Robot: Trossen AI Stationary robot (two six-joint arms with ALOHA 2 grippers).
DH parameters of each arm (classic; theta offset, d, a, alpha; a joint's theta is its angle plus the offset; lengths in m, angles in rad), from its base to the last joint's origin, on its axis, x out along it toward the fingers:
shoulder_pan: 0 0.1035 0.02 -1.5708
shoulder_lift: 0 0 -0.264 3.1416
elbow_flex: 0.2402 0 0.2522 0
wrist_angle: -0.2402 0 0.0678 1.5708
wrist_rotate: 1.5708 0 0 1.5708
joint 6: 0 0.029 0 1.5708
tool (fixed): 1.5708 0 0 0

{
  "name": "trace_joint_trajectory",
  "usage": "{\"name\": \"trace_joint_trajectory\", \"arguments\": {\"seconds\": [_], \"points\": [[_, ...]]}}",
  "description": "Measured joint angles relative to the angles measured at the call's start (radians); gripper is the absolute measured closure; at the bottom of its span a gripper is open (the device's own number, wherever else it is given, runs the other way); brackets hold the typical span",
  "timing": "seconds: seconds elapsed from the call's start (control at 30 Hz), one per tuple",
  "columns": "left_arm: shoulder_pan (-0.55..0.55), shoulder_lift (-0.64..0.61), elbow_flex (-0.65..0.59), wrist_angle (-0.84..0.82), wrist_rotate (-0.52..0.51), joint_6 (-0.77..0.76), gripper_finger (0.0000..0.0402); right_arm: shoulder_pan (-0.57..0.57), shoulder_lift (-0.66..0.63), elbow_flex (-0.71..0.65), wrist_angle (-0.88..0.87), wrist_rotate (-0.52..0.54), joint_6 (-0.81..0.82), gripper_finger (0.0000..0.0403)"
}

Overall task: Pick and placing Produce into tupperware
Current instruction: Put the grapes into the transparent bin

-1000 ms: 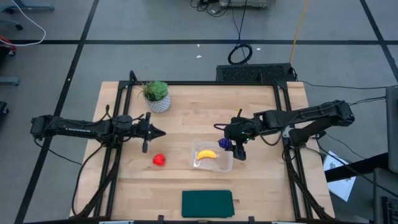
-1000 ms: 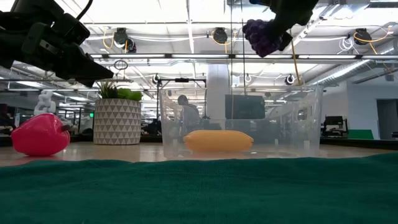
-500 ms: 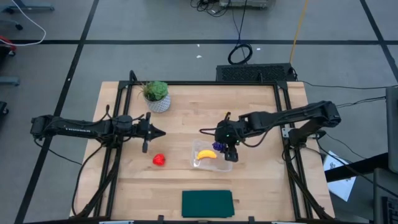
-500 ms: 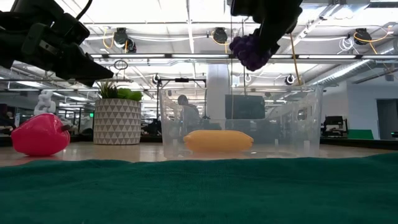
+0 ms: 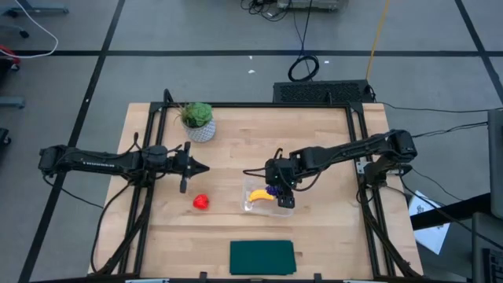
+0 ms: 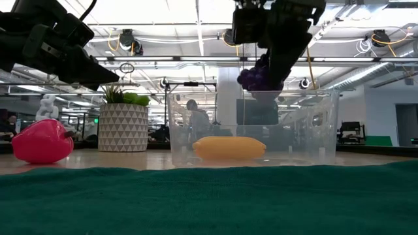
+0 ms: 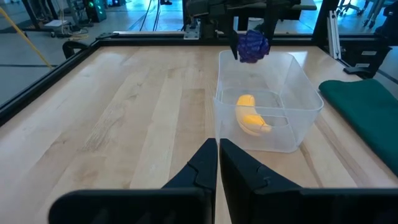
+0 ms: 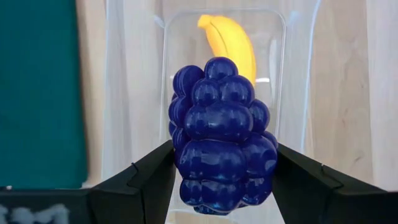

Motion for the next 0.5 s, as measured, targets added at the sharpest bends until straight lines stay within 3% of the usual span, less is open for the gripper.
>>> {"name": "trace_joint_trajectory", "arguments": {"seconds": [0.5], "points": [[0.0,0.0,0.0,-0.002,0.0,0.001,0.0378,0.009,0.011,0.0,-0.008,0.005,-0.003,0.0181]]}}
